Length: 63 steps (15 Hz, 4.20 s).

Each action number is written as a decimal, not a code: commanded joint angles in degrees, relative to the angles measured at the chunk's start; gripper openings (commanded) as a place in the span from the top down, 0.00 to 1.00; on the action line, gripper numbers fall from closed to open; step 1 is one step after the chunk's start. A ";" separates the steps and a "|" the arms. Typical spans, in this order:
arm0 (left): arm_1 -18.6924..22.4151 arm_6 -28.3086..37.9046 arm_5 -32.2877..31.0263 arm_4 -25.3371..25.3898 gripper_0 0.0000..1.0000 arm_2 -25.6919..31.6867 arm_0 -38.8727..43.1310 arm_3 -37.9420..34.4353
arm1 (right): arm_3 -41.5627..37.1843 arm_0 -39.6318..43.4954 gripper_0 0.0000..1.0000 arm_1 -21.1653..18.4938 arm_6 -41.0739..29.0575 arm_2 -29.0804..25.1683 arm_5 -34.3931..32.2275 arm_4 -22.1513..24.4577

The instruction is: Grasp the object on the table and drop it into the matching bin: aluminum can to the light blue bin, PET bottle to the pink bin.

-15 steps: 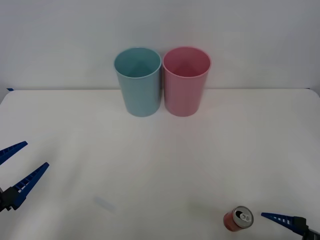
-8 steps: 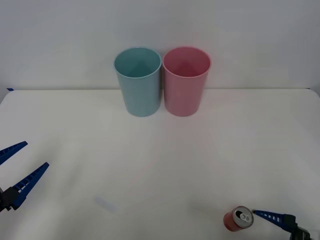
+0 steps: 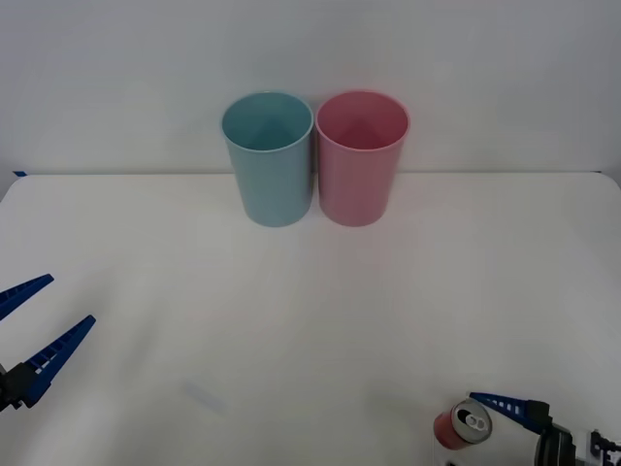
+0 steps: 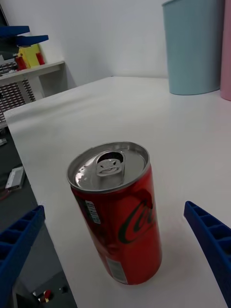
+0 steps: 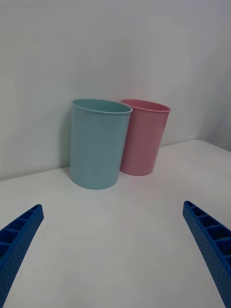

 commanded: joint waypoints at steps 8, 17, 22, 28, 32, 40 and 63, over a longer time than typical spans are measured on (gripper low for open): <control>0.00 0.00 0.00 0.00 0.00 0.00 0.00 0.00 | -0.05 -1.46 0.00 1.51 1.89 2.29 2.75 0.00; 0.00 0.00 0.00 0.00 0.00 0.00 0.00 0.00 | -0.05 -1.20 1.00 1.51 2.77 2.29 2.83 0.00; 0.00 0.00 0.00 0.00 0.00 0.00 0.00 0.00 | 0.04 -1.20 1.00 1.51 2.86 2.38 2.75 0.00; 0.00 0.00 0.00 0.00 0.00 0.00 0.00 0.00 | -0.05 -1.46 1.00 1.42 2.60 2.29 2.75 -0.62; 0.00 0.00 0.00 0.00 0.00 0.00 0.00 0.00 | -1.71 -1.64 1.00 1.33 1.89 2.02 2.83 -1.15; 0.00 0.00 0.00 0.00 0.00 0.00 0.00 0.00 | -11.47 -0.49 1.00 0.45 -3.91 2.11 7.58 -3.61; 0.00 0.00 0.00 0.00 0.00 0.00 0.00 0.00 | -44.61 -6.91 1.00 -2.80 -31.24 10.46 35.18 -6.86</control>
